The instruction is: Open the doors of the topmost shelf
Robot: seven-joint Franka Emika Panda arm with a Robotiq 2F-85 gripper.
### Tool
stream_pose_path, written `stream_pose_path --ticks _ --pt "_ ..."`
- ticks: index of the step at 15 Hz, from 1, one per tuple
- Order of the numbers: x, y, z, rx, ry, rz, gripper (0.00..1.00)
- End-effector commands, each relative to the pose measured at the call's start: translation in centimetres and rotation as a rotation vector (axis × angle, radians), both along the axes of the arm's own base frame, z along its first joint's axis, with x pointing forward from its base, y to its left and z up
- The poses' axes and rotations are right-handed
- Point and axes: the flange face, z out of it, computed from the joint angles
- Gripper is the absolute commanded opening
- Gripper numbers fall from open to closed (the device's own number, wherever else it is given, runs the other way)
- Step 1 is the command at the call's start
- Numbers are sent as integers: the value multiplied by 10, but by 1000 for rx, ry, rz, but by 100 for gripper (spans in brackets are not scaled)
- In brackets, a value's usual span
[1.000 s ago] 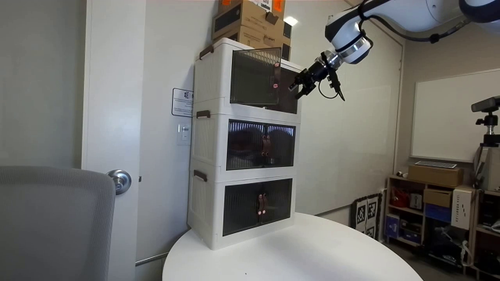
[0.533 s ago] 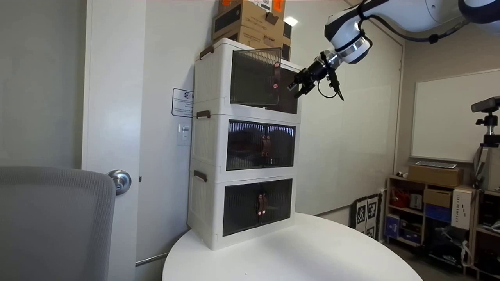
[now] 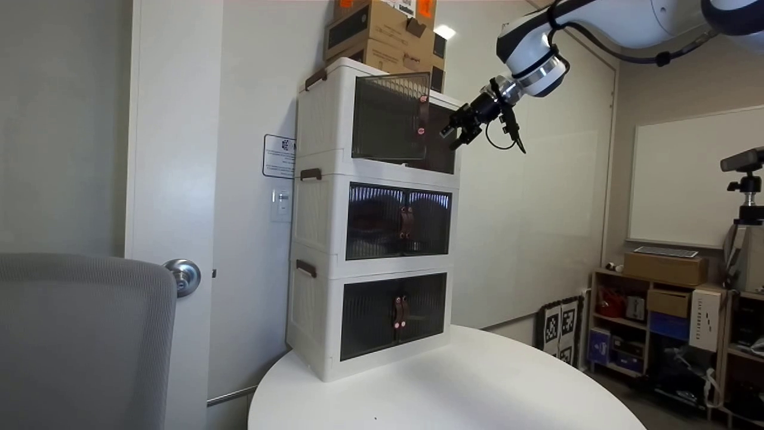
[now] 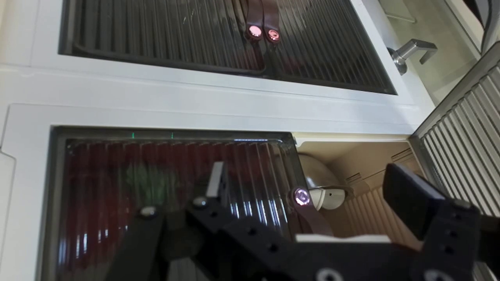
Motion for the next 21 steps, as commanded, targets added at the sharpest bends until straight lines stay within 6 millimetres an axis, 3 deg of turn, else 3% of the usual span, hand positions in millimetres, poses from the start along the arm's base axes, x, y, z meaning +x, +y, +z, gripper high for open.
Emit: stream_pose_path --ticks 1,11,16,21 --pt "0 0 0 0 0 0 100" --pt "0 0 0 0 0 0 100" --pt "5 31 10 -36 -83 51 100" --pt "13 45 20 -69 -211 0 100"
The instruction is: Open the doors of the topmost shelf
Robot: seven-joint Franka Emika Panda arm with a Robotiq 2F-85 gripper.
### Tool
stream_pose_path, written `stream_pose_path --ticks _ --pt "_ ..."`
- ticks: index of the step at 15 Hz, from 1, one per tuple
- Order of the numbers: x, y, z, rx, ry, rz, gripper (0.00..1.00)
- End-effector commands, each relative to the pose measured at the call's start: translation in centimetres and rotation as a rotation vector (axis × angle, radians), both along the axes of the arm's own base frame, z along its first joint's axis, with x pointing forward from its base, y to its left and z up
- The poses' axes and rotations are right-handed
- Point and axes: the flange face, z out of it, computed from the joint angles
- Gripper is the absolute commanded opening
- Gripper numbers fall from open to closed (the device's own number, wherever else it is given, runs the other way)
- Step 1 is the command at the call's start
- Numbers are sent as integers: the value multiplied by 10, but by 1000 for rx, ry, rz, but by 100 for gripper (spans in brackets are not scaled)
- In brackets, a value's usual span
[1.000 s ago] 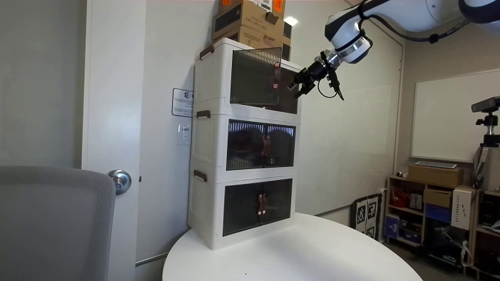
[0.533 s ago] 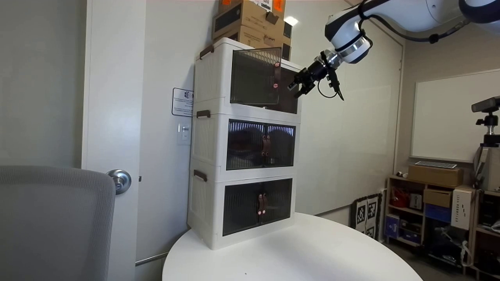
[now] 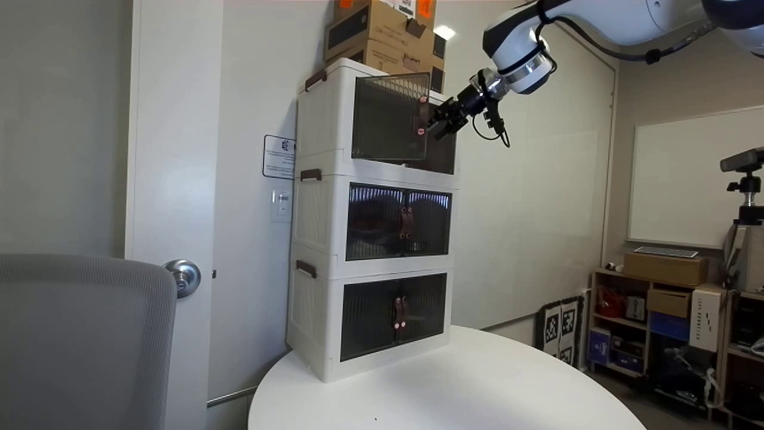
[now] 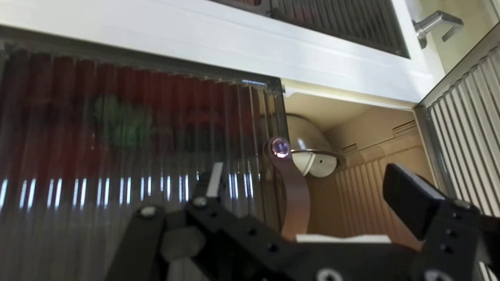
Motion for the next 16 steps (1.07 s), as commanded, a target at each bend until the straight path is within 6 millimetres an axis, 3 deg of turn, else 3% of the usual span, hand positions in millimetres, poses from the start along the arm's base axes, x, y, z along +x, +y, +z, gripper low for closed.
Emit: stream_pose_path --ticks 1,5,11,16 --pt "1 3 4 -7 -75 -14 100" --pt "6 -1 -9 108 -65 6 100" --pt "10 -7 -10 160 -168 20 100" --pt "12 6 -11 249 -177 28 100"
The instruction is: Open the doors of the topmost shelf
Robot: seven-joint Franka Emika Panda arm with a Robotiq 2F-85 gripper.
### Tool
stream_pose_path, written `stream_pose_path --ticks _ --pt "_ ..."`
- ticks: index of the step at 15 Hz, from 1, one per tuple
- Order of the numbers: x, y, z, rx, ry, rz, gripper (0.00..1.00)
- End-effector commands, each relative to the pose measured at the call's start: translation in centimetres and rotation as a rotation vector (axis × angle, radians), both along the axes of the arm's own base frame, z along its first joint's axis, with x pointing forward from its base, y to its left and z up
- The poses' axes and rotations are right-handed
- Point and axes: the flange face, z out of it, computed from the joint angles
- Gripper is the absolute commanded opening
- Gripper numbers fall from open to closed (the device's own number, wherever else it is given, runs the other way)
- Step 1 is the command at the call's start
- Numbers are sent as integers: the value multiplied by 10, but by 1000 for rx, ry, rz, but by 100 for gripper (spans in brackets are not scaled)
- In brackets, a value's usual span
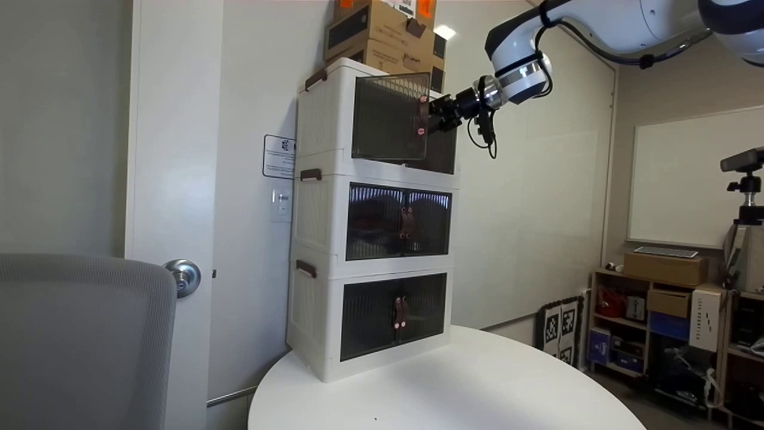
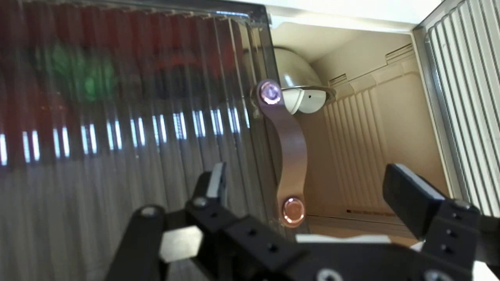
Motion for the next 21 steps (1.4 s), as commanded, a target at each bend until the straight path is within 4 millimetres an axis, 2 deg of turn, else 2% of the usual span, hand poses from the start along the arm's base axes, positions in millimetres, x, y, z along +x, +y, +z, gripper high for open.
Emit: stream_pose_path --ticks 1,7,15,18,21 --pt "3 14 -1 60 -20 20 100" --pt "8 45 -10 72 -4 79 100" --pt "2 48 -14 94 33 96 100" --pt "-4 55 -16 123 75 120 100" --pt "-11 50 -12 115 71 90 100"
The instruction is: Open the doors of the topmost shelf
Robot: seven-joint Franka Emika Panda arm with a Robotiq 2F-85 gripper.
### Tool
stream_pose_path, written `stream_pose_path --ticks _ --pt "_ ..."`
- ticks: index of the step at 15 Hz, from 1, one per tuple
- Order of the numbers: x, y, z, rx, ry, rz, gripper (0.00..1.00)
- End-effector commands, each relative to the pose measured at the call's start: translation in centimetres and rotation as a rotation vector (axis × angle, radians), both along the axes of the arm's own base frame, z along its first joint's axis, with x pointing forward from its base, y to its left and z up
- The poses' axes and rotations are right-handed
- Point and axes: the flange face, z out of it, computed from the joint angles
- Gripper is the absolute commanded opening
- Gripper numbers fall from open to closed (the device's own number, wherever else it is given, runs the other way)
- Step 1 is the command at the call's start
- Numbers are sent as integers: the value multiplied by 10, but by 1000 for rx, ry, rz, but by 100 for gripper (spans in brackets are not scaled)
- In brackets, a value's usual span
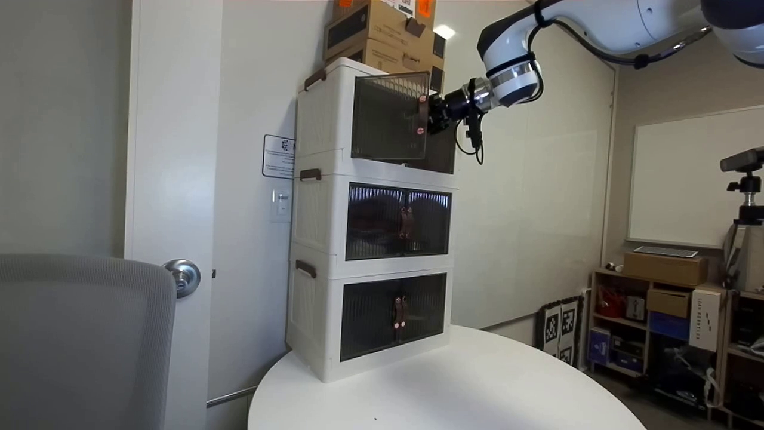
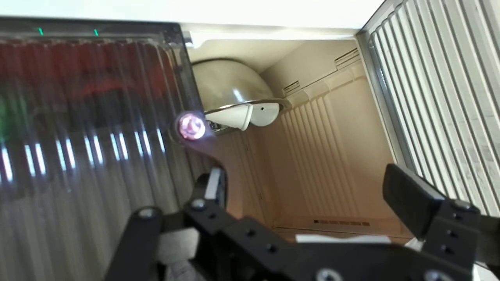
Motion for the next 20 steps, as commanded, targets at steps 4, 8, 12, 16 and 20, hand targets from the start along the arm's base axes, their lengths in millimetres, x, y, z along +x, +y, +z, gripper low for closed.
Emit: stream_pose_path --ticks 4,8,12,16,20 --pt "-28 5 10 22 27 -23 100" --pt "-50 -1 13 14 32 -74 100" --pt "-85 -12 17 13 26 -172 100" --pt "-130 -21 29 4 -11 -308 100" --pt "-176 -30 30 -58 -29 -510 100"
